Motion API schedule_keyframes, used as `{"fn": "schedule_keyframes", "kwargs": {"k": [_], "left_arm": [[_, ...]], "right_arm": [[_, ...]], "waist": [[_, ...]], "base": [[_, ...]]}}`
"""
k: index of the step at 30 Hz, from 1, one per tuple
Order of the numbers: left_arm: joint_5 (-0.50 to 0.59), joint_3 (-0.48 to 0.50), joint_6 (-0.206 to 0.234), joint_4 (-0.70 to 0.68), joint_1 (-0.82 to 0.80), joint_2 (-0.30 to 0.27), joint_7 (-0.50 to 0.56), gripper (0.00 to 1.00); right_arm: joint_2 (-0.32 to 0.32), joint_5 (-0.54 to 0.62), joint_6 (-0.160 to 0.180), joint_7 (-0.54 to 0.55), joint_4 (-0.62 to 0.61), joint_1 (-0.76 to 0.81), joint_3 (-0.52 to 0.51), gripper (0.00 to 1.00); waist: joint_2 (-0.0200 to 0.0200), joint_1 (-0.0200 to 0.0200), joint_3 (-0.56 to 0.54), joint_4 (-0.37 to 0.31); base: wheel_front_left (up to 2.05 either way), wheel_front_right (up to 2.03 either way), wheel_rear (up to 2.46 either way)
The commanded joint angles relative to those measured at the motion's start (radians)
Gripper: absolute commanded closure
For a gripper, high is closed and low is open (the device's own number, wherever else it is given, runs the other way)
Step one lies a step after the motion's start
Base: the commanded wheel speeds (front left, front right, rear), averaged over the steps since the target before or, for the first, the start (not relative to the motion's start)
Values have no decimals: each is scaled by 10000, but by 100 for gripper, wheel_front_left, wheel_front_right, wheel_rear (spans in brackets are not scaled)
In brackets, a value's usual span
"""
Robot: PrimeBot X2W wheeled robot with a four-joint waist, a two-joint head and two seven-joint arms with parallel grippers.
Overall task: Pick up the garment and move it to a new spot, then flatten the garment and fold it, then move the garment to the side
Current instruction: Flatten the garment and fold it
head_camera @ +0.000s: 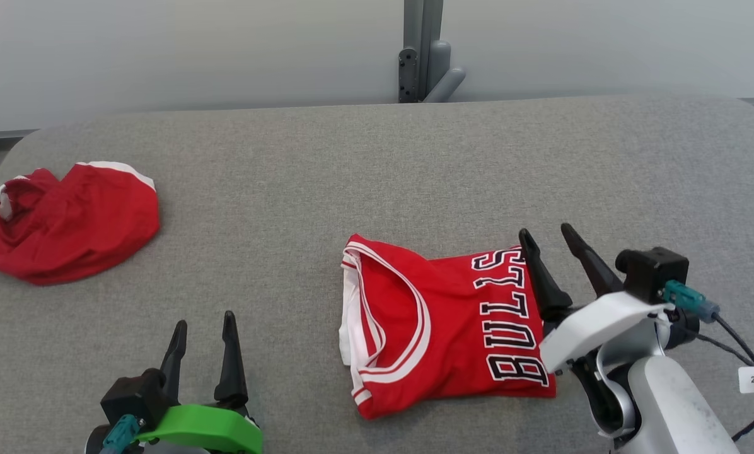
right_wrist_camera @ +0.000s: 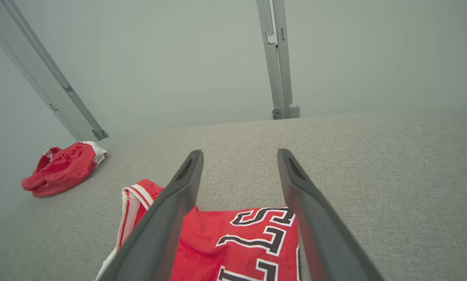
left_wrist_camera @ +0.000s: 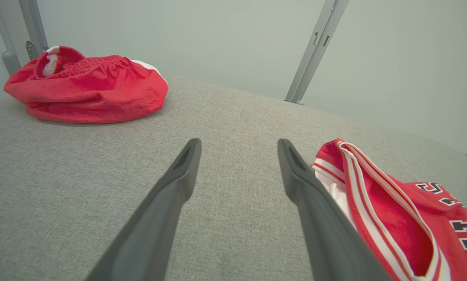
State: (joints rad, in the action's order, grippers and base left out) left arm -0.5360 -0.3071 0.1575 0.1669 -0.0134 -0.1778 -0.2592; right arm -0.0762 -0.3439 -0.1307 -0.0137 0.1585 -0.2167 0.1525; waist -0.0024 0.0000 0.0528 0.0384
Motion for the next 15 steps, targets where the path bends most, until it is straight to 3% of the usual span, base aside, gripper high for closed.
{"fn": "schedule_keyframes", "kwargs": {"k": [1, 3, 4, 12, 15], "left_arm": [[121, -1, -73, 34, -184, 8, -52, 0], [139, 11, -90, 71, -248, 15, -51, 0], [154, 21, -94, 75, -263, 19, -53, 0], [192, 125, -133, 31, -371, 36, -62, 0], [288, 155, -134, -37, -407, 50, -57, 0]], "right_arm": [[32, 139, 2, -108, 83, 251, -55, 60], [109, 105, 2, -224, 274, 488, -17, 91], [127, 76, 2, -301, 389, 569, 22, 100], [176, 373, 2, -1092, 1722, 491, 819, 100], [16, 1057, 5, -1620, 2617, 322, 1115, 100]], "waist": [[24, 0, 38, 74], [24, 0, 80, 168], [24, 0, 99, 220], [24, 0, 201, 753], [24, 0, 224, 1088]], "base": [[0, 0, 0], [0, 0, 0], [0, 0, 0], [0, 0, 0], [0, 0, 0]]}}
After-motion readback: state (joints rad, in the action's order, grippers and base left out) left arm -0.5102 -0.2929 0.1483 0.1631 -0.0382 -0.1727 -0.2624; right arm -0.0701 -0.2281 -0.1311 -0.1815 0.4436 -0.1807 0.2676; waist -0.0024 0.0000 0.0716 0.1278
